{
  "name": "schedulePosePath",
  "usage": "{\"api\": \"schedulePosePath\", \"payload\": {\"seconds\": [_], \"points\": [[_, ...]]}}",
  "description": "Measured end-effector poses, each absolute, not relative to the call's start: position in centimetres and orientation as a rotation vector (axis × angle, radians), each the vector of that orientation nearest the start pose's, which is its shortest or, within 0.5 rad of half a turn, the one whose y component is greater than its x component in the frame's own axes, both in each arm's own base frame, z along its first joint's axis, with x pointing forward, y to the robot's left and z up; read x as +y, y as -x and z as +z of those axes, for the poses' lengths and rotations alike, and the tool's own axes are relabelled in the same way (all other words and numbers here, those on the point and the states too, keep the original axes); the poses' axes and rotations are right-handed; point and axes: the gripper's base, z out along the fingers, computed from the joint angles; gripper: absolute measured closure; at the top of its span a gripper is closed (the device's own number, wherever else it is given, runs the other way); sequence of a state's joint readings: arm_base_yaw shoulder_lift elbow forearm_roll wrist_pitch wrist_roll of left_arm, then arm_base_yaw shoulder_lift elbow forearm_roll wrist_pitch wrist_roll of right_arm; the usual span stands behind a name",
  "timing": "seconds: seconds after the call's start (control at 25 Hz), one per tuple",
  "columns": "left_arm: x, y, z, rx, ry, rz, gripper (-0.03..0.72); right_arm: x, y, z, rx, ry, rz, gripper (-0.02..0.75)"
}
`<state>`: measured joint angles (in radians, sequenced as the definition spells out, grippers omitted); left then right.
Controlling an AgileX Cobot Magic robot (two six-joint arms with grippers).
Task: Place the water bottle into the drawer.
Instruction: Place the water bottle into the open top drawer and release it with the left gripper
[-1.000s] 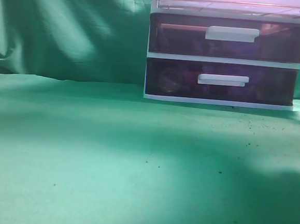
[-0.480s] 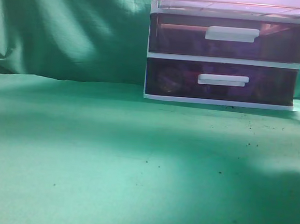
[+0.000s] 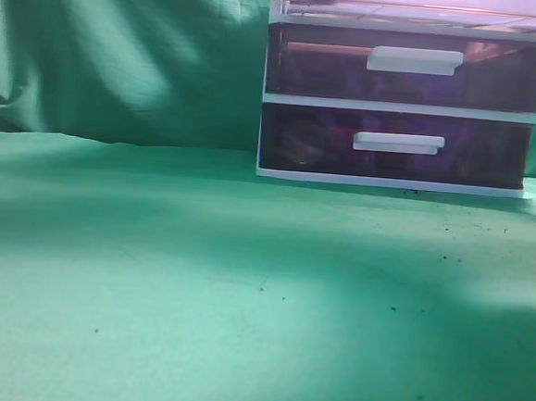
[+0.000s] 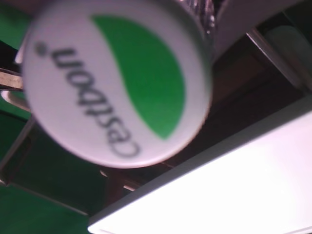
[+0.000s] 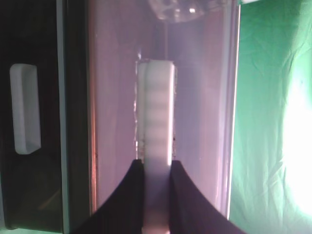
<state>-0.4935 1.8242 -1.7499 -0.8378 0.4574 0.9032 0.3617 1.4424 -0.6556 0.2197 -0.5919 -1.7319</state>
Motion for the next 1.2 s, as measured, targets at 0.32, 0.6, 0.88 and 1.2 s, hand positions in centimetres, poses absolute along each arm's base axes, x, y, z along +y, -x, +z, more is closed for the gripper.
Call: {"api": "schedulePosePath", "payload": {"seconds": [0.32, 0.6, 0.88, 1.2], "points": [[-24.1, -38.2, 37.3, 1.746, -0.769, -0.584, 0.39, 9.4, -28.0, 24.9, 1.115, 1.407, -0.977, 0.633], [-24.4, -38.1, 38.5, 1.679, -0.677, -0.703, 0.031, 9.3, -27.8, 24.7, 1.119, 1.409, -0.976, 0.633], [-25.7, -38.7, 38.3, 1.541, -0.661, -0.764, 0.102, 9.3, -27.8, 24.7, 1.119, 1.409, -0.976, 0.633], [-31.2, -39.3, 35.0, 1.461, -0.766, -0.773, 0.102, 9.3, -27.8, 24.7, 1.13, 1.4, -0.964, 0.633]]}}
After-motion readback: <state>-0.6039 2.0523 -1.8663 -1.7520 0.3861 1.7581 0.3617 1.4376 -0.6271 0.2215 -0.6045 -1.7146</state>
